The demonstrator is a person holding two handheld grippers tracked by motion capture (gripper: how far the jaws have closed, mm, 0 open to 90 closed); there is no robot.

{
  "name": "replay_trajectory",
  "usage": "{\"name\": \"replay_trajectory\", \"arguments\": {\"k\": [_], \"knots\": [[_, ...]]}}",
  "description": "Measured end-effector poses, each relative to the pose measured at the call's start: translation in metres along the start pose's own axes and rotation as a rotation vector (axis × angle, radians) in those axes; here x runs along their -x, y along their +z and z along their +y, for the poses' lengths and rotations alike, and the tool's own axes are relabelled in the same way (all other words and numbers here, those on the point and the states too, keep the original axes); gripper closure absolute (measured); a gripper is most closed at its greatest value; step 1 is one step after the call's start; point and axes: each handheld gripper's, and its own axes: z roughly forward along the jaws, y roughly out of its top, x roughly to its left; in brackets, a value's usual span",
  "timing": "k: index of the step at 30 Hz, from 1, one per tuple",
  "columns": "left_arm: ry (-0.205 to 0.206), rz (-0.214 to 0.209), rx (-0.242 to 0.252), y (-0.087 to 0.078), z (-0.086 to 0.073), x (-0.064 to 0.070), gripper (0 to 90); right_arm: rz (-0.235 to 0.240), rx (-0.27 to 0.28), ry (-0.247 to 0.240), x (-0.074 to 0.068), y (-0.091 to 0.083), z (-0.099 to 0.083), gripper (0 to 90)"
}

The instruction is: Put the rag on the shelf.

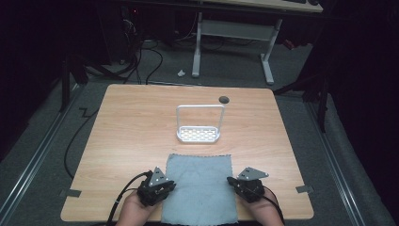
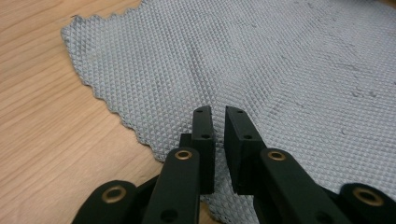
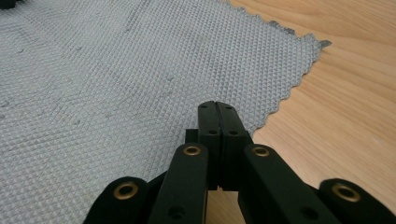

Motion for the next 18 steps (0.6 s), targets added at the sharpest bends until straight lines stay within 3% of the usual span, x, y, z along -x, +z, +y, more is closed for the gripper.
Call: {"name": "replay_trajectory", "arguments": {"k": [5, 8, 10, 15, 16, 17, 18], "knots": [[0.01, -0.024, -0.011, -0.001, 0.0, 0.003, 82.7, 0.002, -0.004, 0.011, 0.0, -0.006, -0.005, 90.0], [0.054, -0.038, -0.035, -0.007, -0.004, 0.01, 82.6, 0.013, -0.014, 0.002, -0.004, -0.009, -0.007, 90.0], [0.06, -0.052, -0.052, -0.009, -0.004, 0.012, 82.4, 0.016, -0.023, -0.004, -0.007, -0.011, -0.007, 90.0], [0.019, -0.011, -0.013, -0.013, -0.002, 0.001, 74.6, 0.011, 0.033, 0.017, -0.005, -0.017, -0.003, 88.4], [-0.008, 0.01, 0.014, -0.014, -0.001, -0.004, 74.6, 0.011, 0.033, 0.017, -0.005, -0.017, -0.003, 88.4], [-0.064, 0.06, 0.06, -0.013, 0.002, -0.017, 71.4, 0.003, 0.035, 0.016, -0.003, -0.017, -0.004, 88.0], [-0.081, 0.087, 0.075, -0.011, 0.004, -0.025, 69.9, -0.002, 0.036, 0.018, -0.001, -0.017, -0.005, 87.6]]}}
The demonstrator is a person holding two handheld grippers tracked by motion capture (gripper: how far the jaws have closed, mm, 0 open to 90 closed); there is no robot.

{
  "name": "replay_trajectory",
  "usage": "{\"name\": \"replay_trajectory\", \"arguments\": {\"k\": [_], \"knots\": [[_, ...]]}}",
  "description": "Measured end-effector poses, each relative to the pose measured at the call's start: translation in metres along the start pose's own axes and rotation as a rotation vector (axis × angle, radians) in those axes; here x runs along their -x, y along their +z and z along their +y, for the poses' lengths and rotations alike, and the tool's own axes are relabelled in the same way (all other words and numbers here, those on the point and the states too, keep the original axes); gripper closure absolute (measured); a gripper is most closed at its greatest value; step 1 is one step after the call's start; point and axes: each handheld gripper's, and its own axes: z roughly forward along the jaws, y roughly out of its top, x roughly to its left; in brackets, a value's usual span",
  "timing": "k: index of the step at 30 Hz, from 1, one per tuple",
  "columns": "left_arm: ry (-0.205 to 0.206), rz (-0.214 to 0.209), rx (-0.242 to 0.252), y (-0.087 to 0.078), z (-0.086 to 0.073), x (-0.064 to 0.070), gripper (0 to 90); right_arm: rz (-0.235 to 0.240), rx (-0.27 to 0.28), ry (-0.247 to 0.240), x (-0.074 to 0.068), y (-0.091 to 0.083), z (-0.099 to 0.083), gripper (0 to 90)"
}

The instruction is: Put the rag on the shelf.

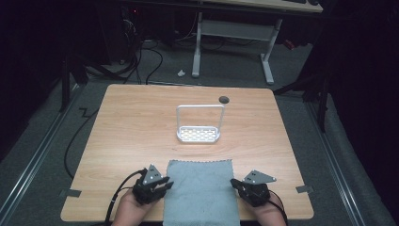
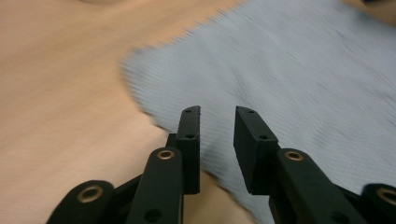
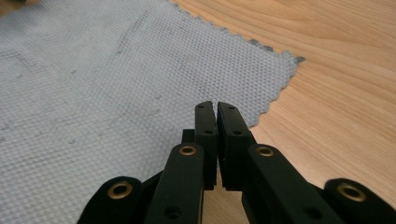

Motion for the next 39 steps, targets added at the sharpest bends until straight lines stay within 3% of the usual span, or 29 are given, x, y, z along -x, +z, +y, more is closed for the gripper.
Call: {"name": "replay_trajectory", "arguments": {"k": [5, 8, 9, 13, 20, 28, 29, 34, 39], "knots": [[-0.037, 0.078, 0.002, 0.021, 0.012, -0.019, 65.2, -0.005, 0.001, 0.025, 0.007, 0.001, -0.002, 85.7], [-0.058, 0.078, -0.013, 0.034, 0.016, -0.024, 64.0, -0.007, 0.011, 0.028, 0.007, 0.0, -0.002, 83.6], [-0.048, 0.084, -0.02, 0.037, 0.017, -0.023, 64.4, -0.008, 0.013, 0.027, 0.007, 0.001, -0.002, 82.7], [-0.035, 0.072, -0.008, 0.042, 0.019, -0.02, 68.4, -0.024, 0.024, 0.028, 0.008, 0.003, -0.002, 78.7], [0.011, 0.07, -0.011, 0.043, 0.018, -0.015, 85.3, -0.072, 0.04, 0.08, 0.012, 0.011, 0.006, 72.5], [-0.01, 0.05, -0.011, 0.042, 0.018, -0.018, 86.9, -0.109, 0.019, 0.126, 0.03, 0.034, 0.034, 67.2], [-0.02, 0.044, -0.009, 0.042, 0.018, -0.019, 87.0, -0.094, -0.005, 0.172, 0.037, 0.044, 0.039, 63.7], [-0.026, 0.038, -0.009, 0.042, 0.018, -0.02, 86.9, -0.111, -0.052, 0.161, 0.037, 0.059, 0.045, 60.9], [-0.03, 0.037, -0.008, 0.042, 0.018, -0.02, 87.0, -0.132, -0.057, 0.139, 0.034, 0.059, 0.043, 71.6]]}}
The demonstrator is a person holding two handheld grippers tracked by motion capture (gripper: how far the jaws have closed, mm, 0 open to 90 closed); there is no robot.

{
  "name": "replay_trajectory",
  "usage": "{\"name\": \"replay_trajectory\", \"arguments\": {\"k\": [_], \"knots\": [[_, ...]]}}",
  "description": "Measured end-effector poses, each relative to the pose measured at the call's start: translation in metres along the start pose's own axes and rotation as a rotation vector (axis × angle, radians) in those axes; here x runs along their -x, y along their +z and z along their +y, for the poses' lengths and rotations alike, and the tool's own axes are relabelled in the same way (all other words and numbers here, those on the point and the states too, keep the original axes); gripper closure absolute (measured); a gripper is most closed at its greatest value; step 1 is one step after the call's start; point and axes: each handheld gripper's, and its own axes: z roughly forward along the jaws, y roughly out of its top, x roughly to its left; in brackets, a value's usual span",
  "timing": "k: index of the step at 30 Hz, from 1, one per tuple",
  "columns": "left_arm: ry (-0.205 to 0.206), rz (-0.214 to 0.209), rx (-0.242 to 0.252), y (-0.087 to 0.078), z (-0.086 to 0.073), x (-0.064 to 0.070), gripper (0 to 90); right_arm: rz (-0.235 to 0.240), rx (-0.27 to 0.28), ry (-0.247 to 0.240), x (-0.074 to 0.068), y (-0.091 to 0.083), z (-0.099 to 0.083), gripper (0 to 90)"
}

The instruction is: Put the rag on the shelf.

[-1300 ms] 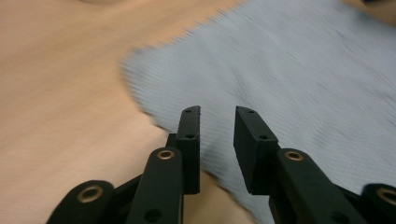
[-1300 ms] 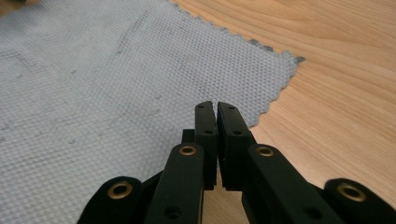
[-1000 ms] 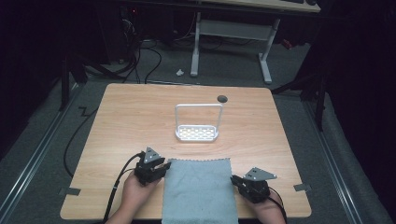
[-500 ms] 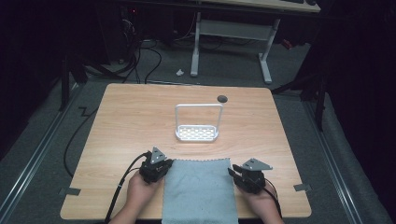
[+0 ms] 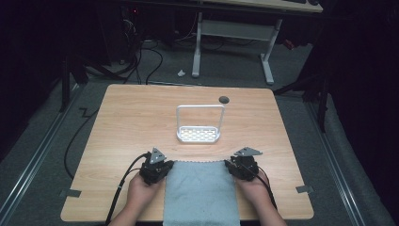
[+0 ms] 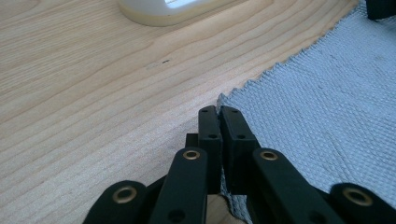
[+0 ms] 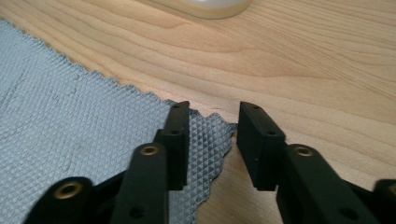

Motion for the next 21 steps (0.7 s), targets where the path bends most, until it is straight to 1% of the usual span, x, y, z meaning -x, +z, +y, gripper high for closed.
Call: {"name": "replay_trajectory", "arguments": {"k": [4, 6, 7, 9, 10, 11, 12, 13, 14, 15, 17, 18, 19, 21], "knots": [[-0.007, -0.002, 0.001, 0.0, 0.0, -0.001, 87.3, 0.024, 0.014, -0.015, -0.002, 0.0, -0.002, 88.0], [-0.009, -0.004, -0.003, 0.0, 0.0, -0.001, 87.6, 0.029, 0.017, -0.02, -0.003, 0.0, -0.002, 89.1], [-0.017, -0.004, -0.002, -0.001, 0.0, -0.002, 88.1, 0.031, 0.03, -0.036, -0.004, -0.001, -0.003, 89.4], [-0.021, -0.007, 0.0, -0.001, 0.0, -0.002, 88.3, 0.035, 0.037, -0.037, -0.005, -0.002, -0.004, 89.4], [-0.023, -0.013, 0.015, -0.003, -0.001, -0.003, 88.5, 0.035, 0.055, -0.037, -0.005, -0.005, -0.005, 89.4], [-0.023, -0.013, 0.015, -0.003, -0.001, -0.003, 88.6, 0.035, 0.055, -0.037, -0.005, -0.005, -0.005, 89.4], [-0.031, -0.014, 0.025, -0.004, -0.001, -0.003, 88.6, 0.034, 0.065, -0.036, -0.006, -0.007, -0.005, 89.5], [-0.041, -0.016, 0.044, -0.007, -0.001, -0.004, 88.7, 0.034, 0.086, -0.024, -0.006, -0.011, -0.007, 89.5], [-0.05, -0.023, 0.049, -0.008, -0.001, -0.004, 88.7, 0.035, 0.095, -0.021, -0.006, -0.012, -0.007, 89.5], [-0.05, -0.023, 0.049, -0.008, -0.001, -0.004, 88.8, 0.034, 0.106, -0.024, -0.007, -0.014, -0.007, 89.5], [-0.057, -0.022, 0.07, -0.011, -0.002, -0.003, 88.8, 0.03, 0.123, -0.025, -0.009, -0.017, -0.008, 89.5], [-0.057, -0.022, 0.07, -0.011, -0.002, -0.003, 88.8, 0.03, 0.123, -0.025, -0.009, -0.017, -0.008, 89.5], [-0.068, -0.028, 0.085, -0.014, -0.002, -0.002, 88.8, 0.027, 0.137, -0.031, -0.011, -0.019, -0.009, 89.5], [-0.076, -0.037, 0.104, -0.017, -0.002, -0.002, 88.8, 0.027, 0.152, -0.031, -0.012, -0.021, -0.01, 89.6]]}}
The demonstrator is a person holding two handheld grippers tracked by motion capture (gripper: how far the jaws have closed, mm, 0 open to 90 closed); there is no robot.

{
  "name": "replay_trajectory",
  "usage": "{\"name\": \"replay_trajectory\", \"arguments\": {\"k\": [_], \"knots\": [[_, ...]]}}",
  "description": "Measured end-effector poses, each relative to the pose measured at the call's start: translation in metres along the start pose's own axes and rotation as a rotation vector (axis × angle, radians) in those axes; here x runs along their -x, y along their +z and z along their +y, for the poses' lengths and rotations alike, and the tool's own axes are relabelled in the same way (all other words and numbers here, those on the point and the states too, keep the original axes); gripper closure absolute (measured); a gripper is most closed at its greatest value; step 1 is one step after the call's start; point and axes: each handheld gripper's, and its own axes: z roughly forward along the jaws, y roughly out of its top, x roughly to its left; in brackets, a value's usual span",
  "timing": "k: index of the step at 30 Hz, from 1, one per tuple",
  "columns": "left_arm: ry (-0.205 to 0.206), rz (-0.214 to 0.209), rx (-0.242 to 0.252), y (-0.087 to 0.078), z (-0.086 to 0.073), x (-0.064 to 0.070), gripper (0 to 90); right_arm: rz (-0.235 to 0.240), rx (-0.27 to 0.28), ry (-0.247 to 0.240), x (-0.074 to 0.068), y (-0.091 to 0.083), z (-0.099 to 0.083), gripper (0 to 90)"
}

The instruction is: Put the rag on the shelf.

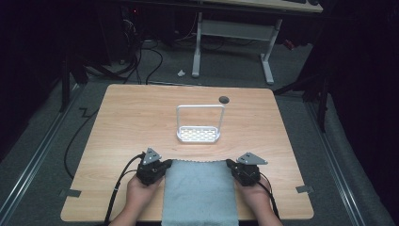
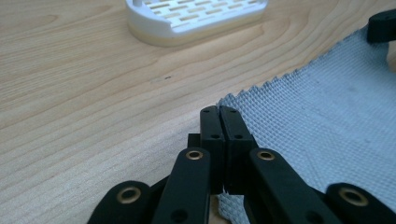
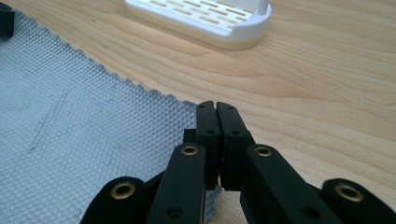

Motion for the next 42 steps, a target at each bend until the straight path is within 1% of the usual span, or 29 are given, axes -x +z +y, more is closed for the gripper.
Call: {"name": "replay_trajectory", "arguments": {"k": [4, 6, 7, 10, 11, 16, 17, 21, 24, 25, 28, 30, 31, 32, 33, 34, 35, 36, 38, 40, 41, 42], "knots": [[0.0, -0.004, 0.033, -0.007, 0.002, 0.002, 88.7, 0.001, 0.025, -0.005, -0.004, -0.007, 0.001, 89.5], [-0.006, -0.011, 0.052, -0.011, 0.004, 0.003, 88.7, -0.001, 0.041, -0.019, -0.005, -0.01, 0.001, 89.6], [0.001, -0.01, 0.056, -0.013, 0.006, 0.004, 88.7, -0.003, 0.051, -0.021, -0.006, -0.012, 0.002, 89.6], [0.005, -0.008, 0.082, -0.018, 0.009, 0.006, 88.8, -0.006, 0.076, -0.009, -0.006, -0.018, 0.004, 89.6], [0.002, -0.008, 0.091, -0.02, 0.009, 0.006, 88.9, -0.004, 0.085, -0.014, -0.005, -0.019, 0.005, 89.6], [0.005, -0.014, 0.105, -0.025, 0.012, 0.007, 88.9, 0.001, 0.122, -0.015, -0.005, -0.026, 0.009, 89.6], [0.0, -0.016, 0.114, -0.027, 0.013, 0.008, 88.9, 0.003, 0.13, -0.012, -0.005, -0.028, 0.009, 89.7], [-0.002, -0.018, 0.13, -0.029, 0.016, 0.008, 88.9, 0.0, 0.151, -0.022, -0.006, -0.031, 0.012, 89.7], [0.009, -0.015, 0.149, -0.032, 0.02, 0.01, 88.9, 0.001, 0.175, -0.024, -0.006, -0.034, 0.017, 89.7], [0.009, -0.015, 0.149, -0.032, 0.02, 0.01, 88.9, -0.002, 0.178, -0.031, -0.006, -0.035, 0.018, 89.7], [0.009, -0.011, 0.167, -0.036, 0.027, 0.009, 89.0, -0.007, 0.191, -0.042, -0.005, -0.036, 0.024, 89.7], [0.009, -0.008, 0.175, -0.039, 0.03, 0.009, 89.0, 0.0, 0.205, -0.037, -0.004, -0.037, 0.028, 89.7], [0.009, -0.008, 0.175, -0.039, 0.03, 0.009, 89.0, -0.005, 0.211, -0.04, -0.003, -0.037, 0.03, 89.7], [0.015, -0.002, 0.189, -0.042, 0.035, 0.009, 89.0, -0.004, 0.218, -0.037, -0.002, -0.039, 0.032, 89.7], [0.015, -0.002, 0.189, -0.042, 0.035, 0.009, 89.1, -0.004, 0.218, -0.037, -0.002, -0.039, 0.032, 89.7], [0.015, -0.001, 0.204, -0.045, 0.04, 0.01, 89.1, -0.01, 0.237, -0.037, -0.001, -0.041, 0.037, 89.7], [0.021, 0.001, 0.209, -0.045, 0.043, 0.01, 89.1, -0.012, 0.248, -0.045, 0.0, -0.043, 0.04, 89.7], [0.022, 0.002, 0.217, -0.046, 0.045, 0.01, 89.1, -0.012, 0.259, -0.043, 0.0, -0.044, 0.043, 89.7], [0.023, 0.003, 0.221, -0.047, 0.047, 0.011, 89.1, -0.016, 0.265, -0.045, 0.0, -0.046, 0.045, 89.7], [0.024, 0.004, 0.235, -0.048, 0.054, 0.011, 89.1, -0.015, 0.286, -0.043, 0.002, -0.049, 0.053, 89.7], [0.024, 0.004, 0.235, -0.048, 0.054, 0.011, 89.2, -0.016, 0.291, -0.035, 0.002, -0.051, 0.056, 89.7], [0.017, 0.002, 0.257, -0.05, 0.058, 0.011, 89.2, -0.02, 0.297, -0.042, 0.002, -0.053, 0.058, 89.8]]}}
